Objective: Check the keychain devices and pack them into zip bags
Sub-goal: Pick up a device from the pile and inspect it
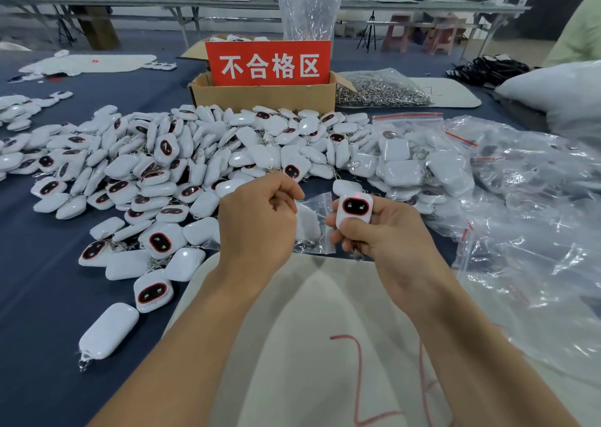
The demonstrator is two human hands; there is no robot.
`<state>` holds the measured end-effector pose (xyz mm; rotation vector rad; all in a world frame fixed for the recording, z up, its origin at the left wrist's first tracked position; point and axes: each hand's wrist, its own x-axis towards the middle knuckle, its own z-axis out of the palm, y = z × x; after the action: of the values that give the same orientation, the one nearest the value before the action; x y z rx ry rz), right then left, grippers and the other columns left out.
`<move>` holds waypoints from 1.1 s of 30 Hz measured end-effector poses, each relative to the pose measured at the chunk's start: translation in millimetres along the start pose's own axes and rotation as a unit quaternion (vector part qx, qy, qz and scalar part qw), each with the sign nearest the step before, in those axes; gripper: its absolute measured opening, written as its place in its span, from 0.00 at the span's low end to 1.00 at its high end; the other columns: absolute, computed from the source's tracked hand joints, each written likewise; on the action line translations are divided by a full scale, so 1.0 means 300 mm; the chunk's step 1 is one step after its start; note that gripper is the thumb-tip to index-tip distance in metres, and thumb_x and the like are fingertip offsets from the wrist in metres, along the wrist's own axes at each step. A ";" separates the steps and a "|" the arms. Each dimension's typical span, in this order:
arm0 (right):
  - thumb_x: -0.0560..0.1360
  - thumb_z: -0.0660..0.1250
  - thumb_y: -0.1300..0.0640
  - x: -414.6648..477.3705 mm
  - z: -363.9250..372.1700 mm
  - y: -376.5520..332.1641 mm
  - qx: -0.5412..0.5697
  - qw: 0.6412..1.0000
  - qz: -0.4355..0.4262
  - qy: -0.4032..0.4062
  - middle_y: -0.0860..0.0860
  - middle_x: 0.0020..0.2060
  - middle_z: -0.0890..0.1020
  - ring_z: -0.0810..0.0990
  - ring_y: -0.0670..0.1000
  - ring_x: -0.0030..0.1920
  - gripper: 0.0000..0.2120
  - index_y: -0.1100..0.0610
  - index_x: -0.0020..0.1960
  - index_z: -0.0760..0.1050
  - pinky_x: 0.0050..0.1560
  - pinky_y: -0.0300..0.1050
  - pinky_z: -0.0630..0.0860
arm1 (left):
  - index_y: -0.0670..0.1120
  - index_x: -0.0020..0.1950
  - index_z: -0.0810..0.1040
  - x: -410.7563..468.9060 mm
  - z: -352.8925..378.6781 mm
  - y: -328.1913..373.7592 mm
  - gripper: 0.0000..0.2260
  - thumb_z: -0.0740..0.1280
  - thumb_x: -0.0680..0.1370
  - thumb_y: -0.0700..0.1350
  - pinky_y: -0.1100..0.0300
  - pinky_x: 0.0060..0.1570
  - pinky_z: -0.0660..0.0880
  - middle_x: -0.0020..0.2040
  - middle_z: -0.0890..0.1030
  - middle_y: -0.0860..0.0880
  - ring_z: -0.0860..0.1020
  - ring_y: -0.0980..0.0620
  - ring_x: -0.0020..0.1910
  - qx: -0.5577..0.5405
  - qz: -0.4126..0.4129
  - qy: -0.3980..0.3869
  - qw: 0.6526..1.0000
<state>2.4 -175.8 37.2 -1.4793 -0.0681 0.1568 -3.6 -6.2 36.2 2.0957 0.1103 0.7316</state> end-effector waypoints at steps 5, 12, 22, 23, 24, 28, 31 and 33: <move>0.76 0.65 0.74 0.002 -0.006 0.004 -0.019 1.000 -0.007 0.003 0.56 0.41 0.88 0.81 0.50 0.36 0.13 0.60 0.49 0.83 0.35 0.40 0.74 | 0.56 0.45 0.85 -0.009 0.011 0.006 0.20 0.61 0.71 0.33 0.73 0.34 0.68 0.34 0.81 0.60 0.77 0.62 0.34 -0.008 0.003 -0.024 1.000; 0.69 0.70 0.57 -0.002 0.002 0.014 -0.117 0.992 -0.048 0.026 0.53 0.35 0.86 0.79 0.49 0.34 0.10 0.47 0.49 0.77 0.38 0.50 0.78 | 0.60 0.58 0.85 -0.026 0.029 0.039 0.14 0.72 0.73 0.50 0.70 0.39 0.74 0.47 0.84 0.64 0.82 0.58 0.47 -0.073 0.071 -0.097 0.990; 0.73 0.72 0.73 0.003 -0.028 -0.010 0.008 0.993 -0.093 0.072 0.53 0.38 0.88 0.81 0.46 0.34 0.11 0.59 0.47 0.85 0.39 0.34 0.77 | 0.67 0.50 0.82 -0.026 0.038 0.001 0.10 0.75 0.72 0.53 0.62 0.38 0.76 0.39 0.81 0.66 0.79 0.60 0.38 -0.005 0.053 -0.086 0.995; 0.73 0.72 0.73 0.001 -0.027 -0.009 0.010 0.993 -0.091 0.069 0.53 0.38 0.88 0.82 0.46 0.35 0.10 0.60 0.48 0.85 0.40 0.34 0.77 | 0.68 0.51 0.81 -0.026 0.039 -0.001 0.10 0.74 0.72 0.55 0.60 0.38 0.76 0.40 0.81 0.65 0.79 0.59 0.39 0.002 0.058 -0.087 0.995; 0.72 0.73 0.73 0.000 -0.024 -0.009 0.011 0.994 -0.090 0.068 0.53 0.38 0.88 0.82 0.46 0.35 0.10 0.61 0.48 0.85 0.41 0.33 0.77 | 0.68 0.51 0.80 -0.025 0.040 -0.004 0.10 0.72 0.71 0.56 0.60 0.38 0.75 0.40 0.81 0.65 0.79 0.59 0.40 0.005 0.062 -0.087 0.994; 0.73 0.74 0.69 0.001 -0.021 -0.014 0.022 0.994 -0.074 0.077 0.53 0.36 0.87 0.81 0.46 0.33 0.07 0.60 0.46 0.85 0.39 0.35 0.77 | 0.67 0.52 0.79 -0.020 0.040 -0.002 0.11 0.71 0.72 0.55 0.69 0.37 0.71 0.42 0.81 0.65 0.78 0.62 0.39 0.009 0.073 -0.082 0.994; 0.76 0.73 0.67 0.007 -0.023 -0.019 0.061 0.993 -0.031 0.100 0.54 0.33 0.85 0.80 0.48 0.31 0.03 0.61 0.46 0.85 0.35 0.37 0.78 | 0.64 0.55 0.83 -0.024 0.044 0.011 0.14 0.74 0.72 0.52 0.70 0.40 0.75 0.44 0.83 0.67 0.81 0.63 0.42 -0.063 0.060 -0.084 0.993; 0.78 0.70 0.65 0.007 -0.022 -0.021 0.080 0.991 0.003 0.105 0.55 0.33 0.84 0.79 0.49 0.30 0.05 0.61 0.46 0.85 0.32 0.38 0.77 | 0.64 0.62 0.82 -0.028 0.039 0.016 0.23 0.77 0.68 0.50 0.70 0.42 0.76 0.50 0.83 0.68 0.82 0.62 0.47 -0.080 0.085 -0.110 0.987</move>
<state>5.7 -182.4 42.7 -1.3290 0.1162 0.0098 -5.2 -20.3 31.2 2.0333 -0.2437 0.5826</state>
